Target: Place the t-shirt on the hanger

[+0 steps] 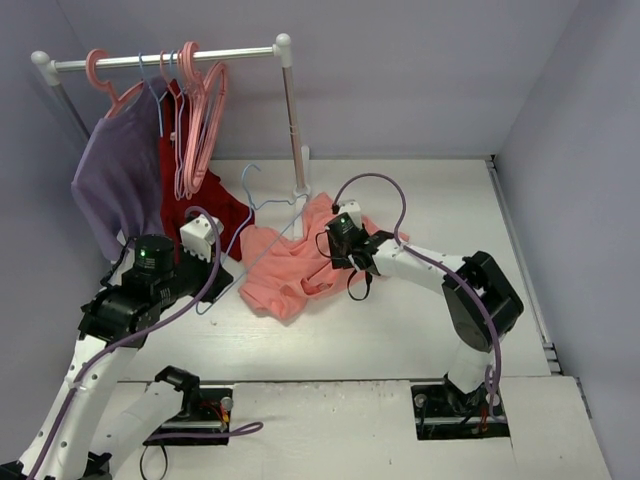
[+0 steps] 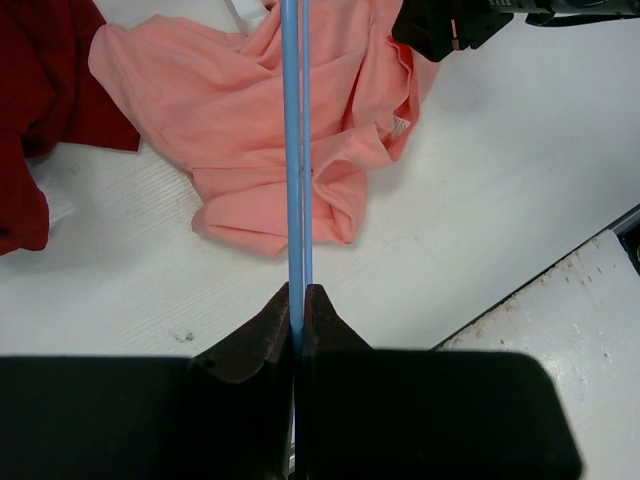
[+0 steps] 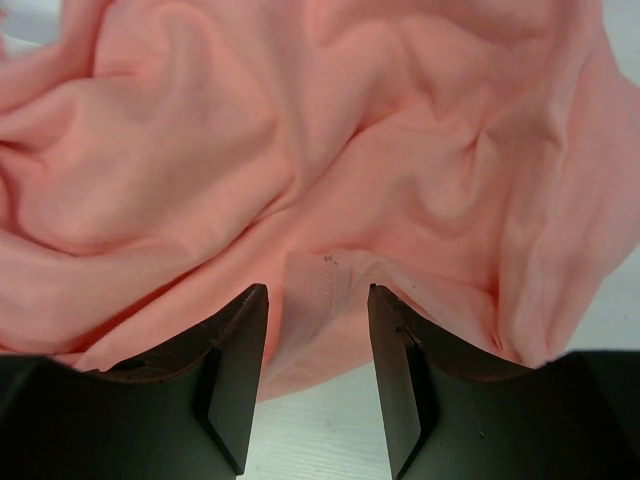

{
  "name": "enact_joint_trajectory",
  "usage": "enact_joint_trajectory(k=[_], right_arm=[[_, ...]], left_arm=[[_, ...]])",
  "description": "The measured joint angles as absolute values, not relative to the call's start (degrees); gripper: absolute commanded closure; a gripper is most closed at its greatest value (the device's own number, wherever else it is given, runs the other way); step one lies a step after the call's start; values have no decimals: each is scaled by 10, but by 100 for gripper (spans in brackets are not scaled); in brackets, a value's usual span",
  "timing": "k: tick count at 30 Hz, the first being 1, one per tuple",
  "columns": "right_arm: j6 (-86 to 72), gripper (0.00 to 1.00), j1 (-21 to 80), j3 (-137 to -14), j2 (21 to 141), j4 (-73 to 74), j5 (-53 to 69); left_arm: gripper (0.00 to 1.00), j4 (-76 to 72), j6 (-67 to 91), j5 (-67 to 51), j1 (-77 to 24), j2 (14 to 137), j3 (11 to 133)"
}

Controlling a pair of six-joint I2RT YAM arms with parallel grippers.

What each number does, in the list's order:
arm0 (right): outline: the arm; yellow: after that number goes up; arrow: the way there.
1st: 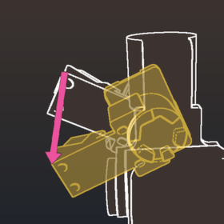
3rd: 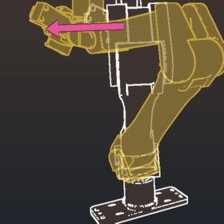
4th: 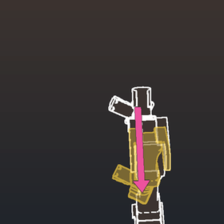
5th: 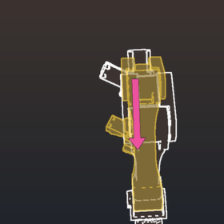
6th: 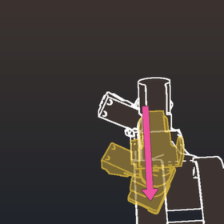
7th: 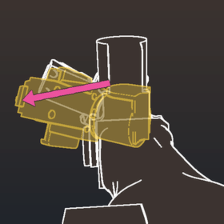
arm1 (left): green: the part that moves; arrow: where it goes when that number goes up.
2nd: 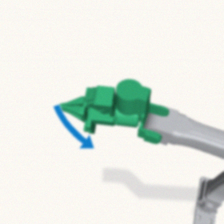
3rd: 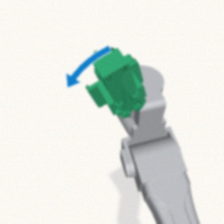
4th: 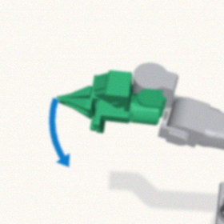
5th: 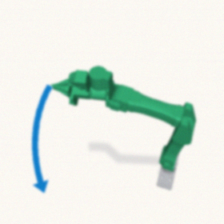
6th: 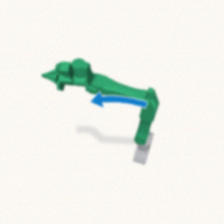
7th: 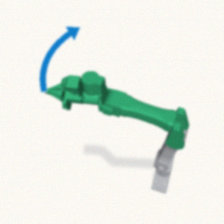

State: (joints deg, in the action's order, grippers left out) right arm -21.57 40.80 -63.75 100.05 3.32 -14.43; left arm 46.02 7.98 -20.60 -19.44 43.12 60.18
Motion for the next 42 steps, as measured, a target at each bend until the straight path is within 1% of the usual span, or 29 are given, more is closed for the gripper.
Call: enact_joint_trajectory(k=[6,10,17,19,26,31,34,42], right_arm=[[-231,59,406,-625,1019,36,-150],[-243,63,406,-606,1020,36,-152],[-255,96,406,-575,1018,36,-175],[-256,100,405,-569,1013,36,-181],[-254,100,384,-559,956,41,-184],[-255,100,343,-557,899,41,-165],[-255,100,321,-557,872,41,-152],[-254,100,312,-557,857,44,-125]], left_arm=[[100,460,82,-207,-194,429,602],[100,460,84,-208,-195,429,602],[100,460,82,-227,-201,429,602],[100,460,80,-239,-205,430,602],[100,460,65,-284,-243,448,602],[100,458,66,-282,-301,476,602],[100,445,72,-281,-317,482,598],[100,407,93,-280,-336,490,576]])
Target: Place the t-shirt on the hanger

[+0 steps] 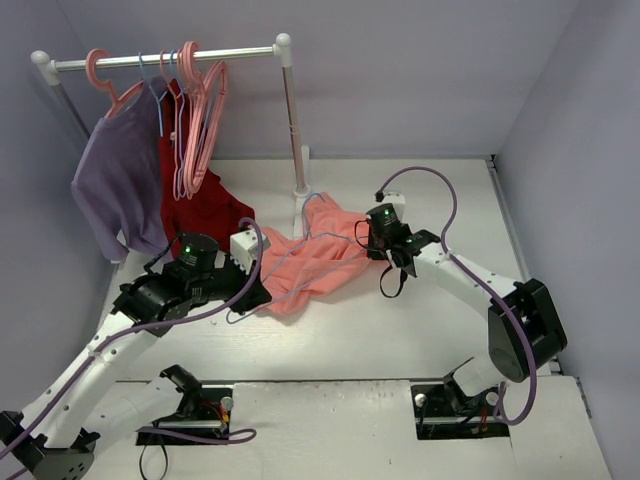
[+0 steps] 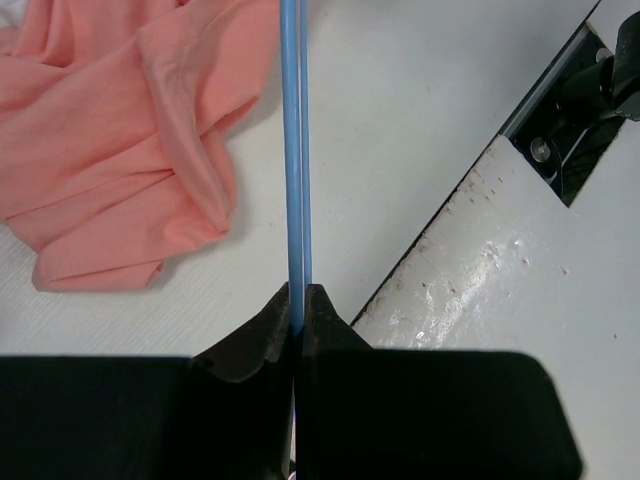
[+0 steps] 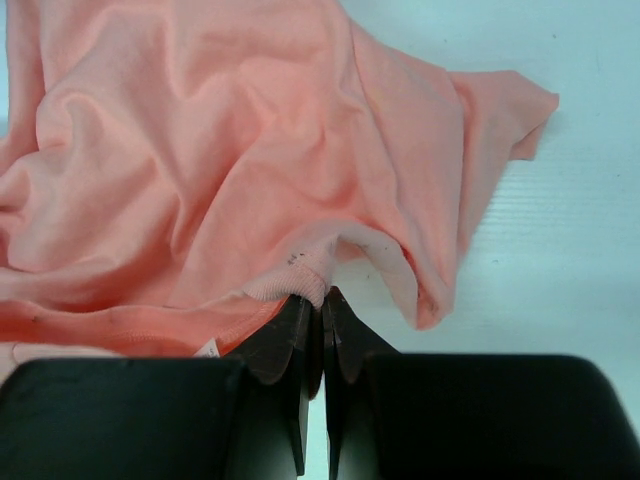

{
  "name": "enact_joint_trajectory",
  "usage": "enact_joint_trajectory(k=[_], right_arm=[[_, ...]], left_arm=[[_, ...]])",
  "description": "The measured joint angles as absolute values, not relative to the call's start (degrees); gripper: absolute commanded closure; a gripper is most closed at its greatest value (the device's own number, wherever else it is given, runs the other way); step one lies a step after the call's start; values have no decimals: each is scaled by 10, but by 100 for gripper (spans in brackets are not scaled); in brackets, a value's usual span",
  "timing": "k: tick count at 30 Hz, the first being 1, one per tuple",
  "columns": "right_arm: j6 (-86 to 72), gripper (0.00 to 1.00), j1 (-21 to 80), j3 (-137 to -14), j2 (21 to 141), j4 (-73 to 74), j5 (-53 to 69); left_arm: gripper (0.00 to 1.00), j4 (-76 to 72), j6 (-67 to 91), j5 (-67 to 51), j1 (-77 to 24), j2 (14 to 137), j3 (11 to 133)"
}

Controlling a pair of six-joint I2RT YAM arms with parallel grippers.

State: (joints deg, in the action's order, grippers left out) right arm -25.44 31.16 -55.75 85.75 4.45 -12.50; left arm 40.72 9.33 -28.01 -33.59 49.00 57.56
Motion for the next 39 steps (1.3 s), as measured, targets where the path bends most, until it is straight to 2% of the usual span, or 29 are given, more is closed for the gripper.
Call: enact_joint_trajectory(k=[23,39], right_arm=[[-223,100,310,-559,833,52,-85],[-141,100,310,-622,768,72,-31]], left_arm=[[100,361,90,-261,-360,539,545],[100,200,97,-308,-370,557,497]])
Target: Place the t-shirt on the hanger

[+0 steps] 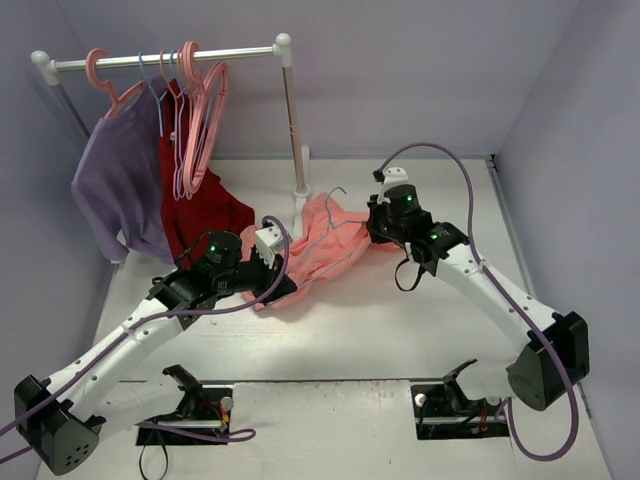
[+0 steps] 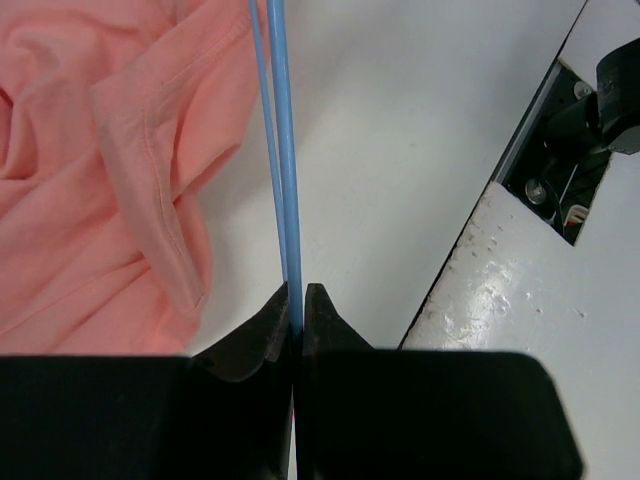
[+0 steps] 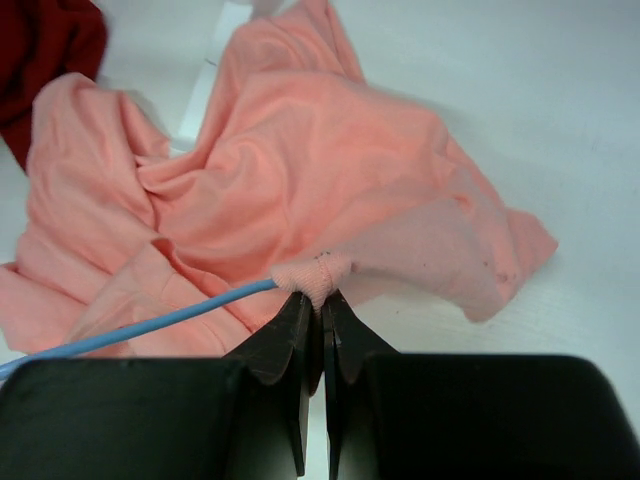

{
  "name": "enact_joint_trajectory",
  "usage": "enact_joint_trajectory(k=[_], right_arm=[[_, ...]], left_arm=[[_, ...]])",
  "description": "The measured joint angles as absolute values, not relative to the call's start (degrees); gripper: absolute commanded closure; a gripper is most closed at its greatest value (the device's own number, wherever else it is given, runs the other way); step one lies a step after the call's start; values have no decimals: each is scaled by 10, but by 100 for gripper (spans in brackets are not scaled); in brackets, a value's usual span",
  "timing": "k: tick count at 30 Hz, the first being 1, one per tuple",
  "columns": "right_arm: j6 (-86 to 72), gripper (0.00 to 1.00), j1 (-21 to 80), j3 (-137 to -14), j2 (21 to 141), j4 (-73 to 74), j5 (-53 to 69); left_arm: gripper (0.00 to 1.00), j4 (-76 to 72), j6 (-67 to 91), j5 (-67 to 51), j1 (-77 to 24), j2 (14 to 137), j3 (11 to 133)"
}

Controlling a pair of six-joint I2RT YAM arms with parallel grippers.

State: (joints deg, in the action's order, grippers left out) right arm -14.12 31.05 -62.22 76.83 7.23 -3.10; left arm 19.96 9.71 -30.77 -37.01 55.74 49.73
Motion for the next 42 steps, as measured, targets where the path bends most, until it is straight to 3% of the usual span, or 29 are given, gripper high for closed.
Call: enact_joint_trajectory(k=[12,29,42], right_arm=[[-53,98,311,-706,718,88,13],[102,100,303,-774,697,149,-50],[135,100,296,-805,707,176,80]], left_arm=[[100,24,145,-339,-370,606,502],[100,-42,161,-440,-356,632,522],[100,-37,169,-529,-337,722,575]])
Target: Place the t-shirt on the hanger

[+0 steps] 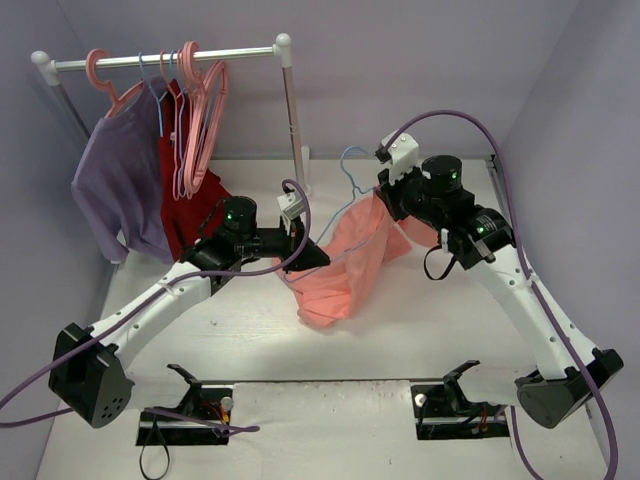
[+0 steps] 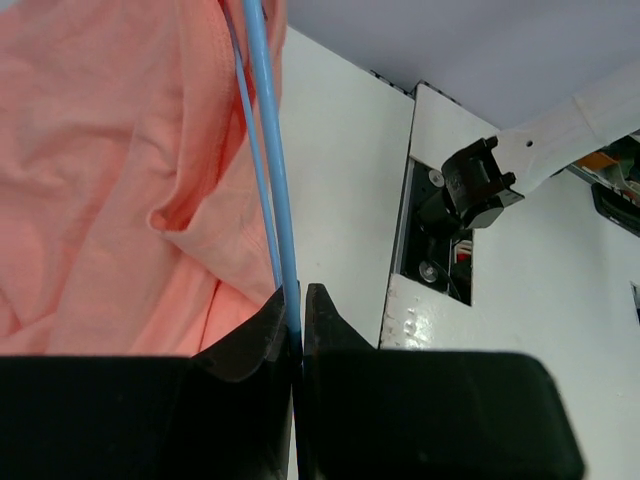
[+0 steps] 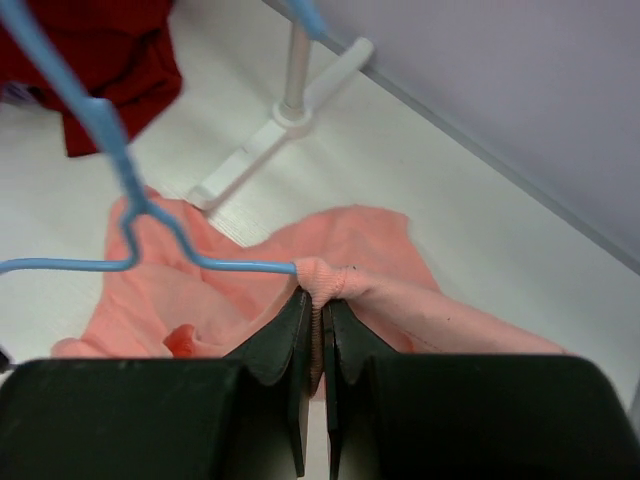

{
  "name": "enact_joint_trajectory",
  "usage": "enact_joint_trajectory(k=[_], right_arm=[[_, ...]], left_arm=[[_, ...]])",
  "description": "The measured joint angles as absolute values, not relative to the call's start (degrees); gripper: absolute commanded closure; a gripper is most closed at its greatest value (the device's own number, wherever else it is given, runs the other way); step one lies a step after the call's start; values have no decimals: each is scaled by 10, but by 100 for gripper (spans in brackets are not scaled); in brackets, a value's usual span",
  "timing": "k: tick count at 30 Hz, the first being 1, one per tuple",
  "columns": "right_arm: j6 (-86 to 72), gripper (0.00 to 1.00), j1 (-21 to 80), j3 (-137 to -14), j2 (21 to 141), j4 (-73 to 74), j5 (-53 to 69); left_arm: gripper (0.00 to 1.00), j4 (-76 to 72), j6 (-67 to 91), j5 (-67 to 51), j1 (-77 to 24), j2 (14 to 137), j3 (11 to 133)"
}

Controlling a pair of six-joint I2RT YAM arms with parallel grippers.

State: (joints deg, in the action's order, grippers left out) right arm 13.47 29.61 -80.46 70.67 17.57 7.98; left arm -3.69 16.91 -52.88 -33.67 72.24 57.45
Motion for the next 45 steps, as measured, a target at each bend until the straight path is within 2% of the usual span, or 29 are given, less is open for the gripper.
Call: enact_joint_trajectory(k=[7,12,21,25,26,29,36,45], right_arm=[[133,98,297,-850,725,168,157],[124,97,297,-856,726,153,168],[98,82,315,-832,724,154,174],[92,64,316,-815,719,155,174],[90,56,316,-812,718,155,173],[87,47,316,-807,713,157,170],[96,39,312,-807,682,157,143],[169,37,303,-851,654,192,80]], left_arm=[[100,-34,173,-533,-332,765,669],[100,-83,197,-535,-328,778,670],[100,-257,272,-520,-339,800,585],[100,-306,281,-507,-340,801,559],[100,-321,283,-503,-340,801,552],[100,-370,296,-494,-341,801,525],[100,-453,327,-486,-337,806,482],[100,-448,317,-499,-309,793,472]])
